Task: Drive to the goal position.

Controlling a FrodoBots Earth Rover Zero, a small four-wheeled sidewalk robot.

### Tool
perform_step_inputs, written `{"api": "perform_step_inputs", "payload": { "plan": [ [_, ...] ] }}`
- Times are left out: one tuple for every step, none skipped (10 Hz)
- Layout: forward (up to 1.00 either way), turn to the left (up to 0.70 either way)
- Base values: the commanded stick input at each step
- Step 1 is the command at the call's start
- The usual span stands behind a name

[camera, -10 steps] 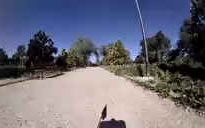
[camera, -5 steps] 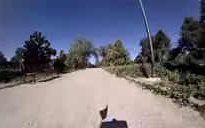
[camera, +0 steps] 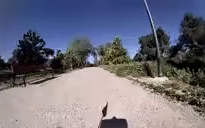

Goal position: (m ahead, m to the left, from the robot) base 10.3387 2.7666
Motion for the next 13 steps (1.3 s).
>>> {"api": "perform_step_inputs", "payload": {
  "plan": [
    [1.0,0.04],
    [1.0,0.04],
    [1.0,0.04],
    [1.0,0.04],
    [1.0,0.04],
    [1.0,0.04],
    [1.0,0.04],
    [1.0,0.04],
    [1.0,0.04],
    [1.0,0.04],
    [1.0,0.04],
    [1.0,0.04],
    [1.0,0.04]
  ]
}}
